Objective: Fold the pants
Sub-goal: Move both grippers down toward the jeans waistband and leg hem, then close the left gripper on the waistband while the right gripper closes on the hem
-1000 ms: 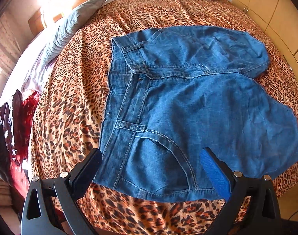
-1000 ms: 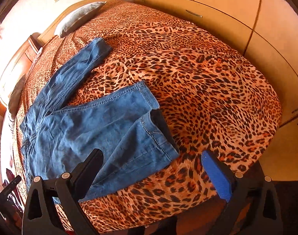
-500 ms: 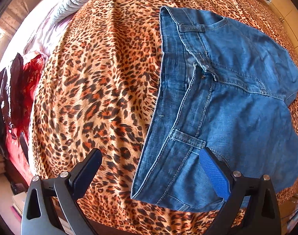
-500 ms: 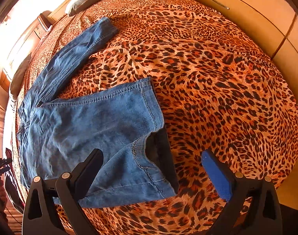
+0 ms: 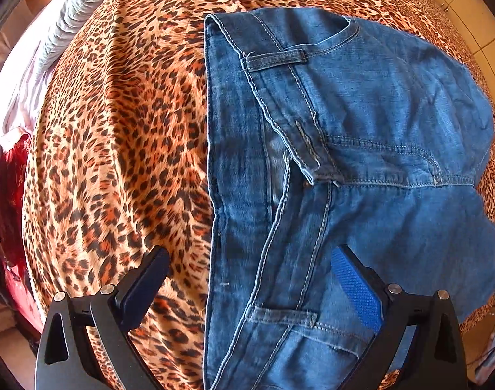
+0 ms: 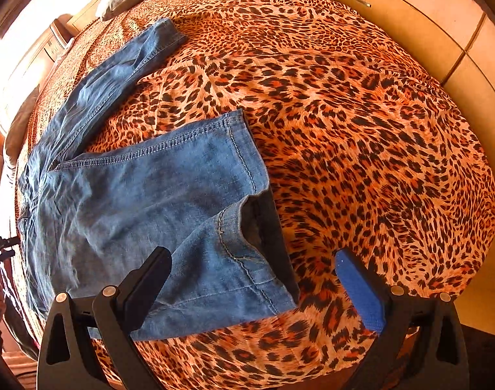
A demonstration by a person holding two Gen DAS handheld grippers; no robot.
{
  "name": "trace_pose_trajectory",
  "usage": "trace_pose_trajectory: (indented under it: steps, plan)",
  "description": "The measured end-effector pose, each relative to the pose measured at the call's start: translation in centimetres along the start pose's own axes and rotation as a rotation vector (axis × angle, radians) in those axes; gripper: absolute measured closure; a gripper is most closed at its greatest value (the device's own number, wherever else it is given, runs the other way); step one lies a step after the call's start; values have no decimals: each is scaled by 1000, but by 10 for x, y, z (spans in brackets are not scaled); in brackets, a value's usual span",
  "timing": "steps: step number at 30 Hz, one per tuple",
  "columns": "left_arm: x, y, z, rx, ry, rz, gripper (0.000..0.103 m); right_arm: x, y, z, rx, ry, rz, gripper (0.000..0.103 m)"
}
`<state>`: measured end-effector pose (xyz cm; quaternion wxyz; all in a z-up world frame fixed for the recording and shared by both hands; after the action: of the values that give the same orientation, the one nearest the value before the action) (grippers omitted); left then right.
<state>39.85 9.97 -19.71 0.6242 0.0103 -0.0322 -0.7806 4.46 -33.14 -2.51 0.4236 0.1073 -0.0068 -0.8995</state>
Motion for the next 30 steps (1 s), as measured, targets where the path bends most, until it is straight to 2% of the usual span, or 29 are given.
trace_pose_trajectory:
  steps: [9, 12, 18, 20, 22, 25, 28, 29, 30]
  plan:
    - [-13, 24, -42, -96, -74, 9, 3, 1, 5, -3, 7, 12, -48, 3]
    - [-13, 30, -54, -100, -70, -2, 3, 3, 8, -3, 14, 1, -56, 3]
    - [2, 34, -68, -126, -196, -49, 4, 8, 9, -1, 21, 1, -96, 3]
    - [5, 34, -71, -130, -198, -58, 4, 8, 9, -1, 20, 2, -105, 3]
    - [5, 37, -72, -128, -241, -40, 4, 7, 9, -2, 18, -1, -103, 3]
    - [-2, 43, -67, -108, -343, 15, 4, 5, 10, -3, 17, -5, -101, 2]
    - [-8, 48, -73, -134, -365, 34, 5, 4, 10, -4, 16, 3, -109, 2]
    - [-10, 48, -69, -141, -369, 51, 12, 4, 10, -4, 14, 3, -109, 2]
    - [-12, 50, -62, -129, -387, 62, 13, 3, 11, -4, 12, 3, -109, 2]
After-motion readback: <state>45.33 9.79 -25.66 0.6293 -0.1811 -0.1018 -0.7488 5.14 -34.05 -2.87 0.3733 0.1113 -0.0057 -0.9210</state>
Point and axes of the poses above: each gripper's, at about its wrist camera, not at the fingertips, and z roughly against the way its jaws point, x to its right, y to its top, the point moved 2 cm from there along -z, roughly the way its jaws point, and after that the axes turned 9 degrees about -z, right-handed, at the moved point
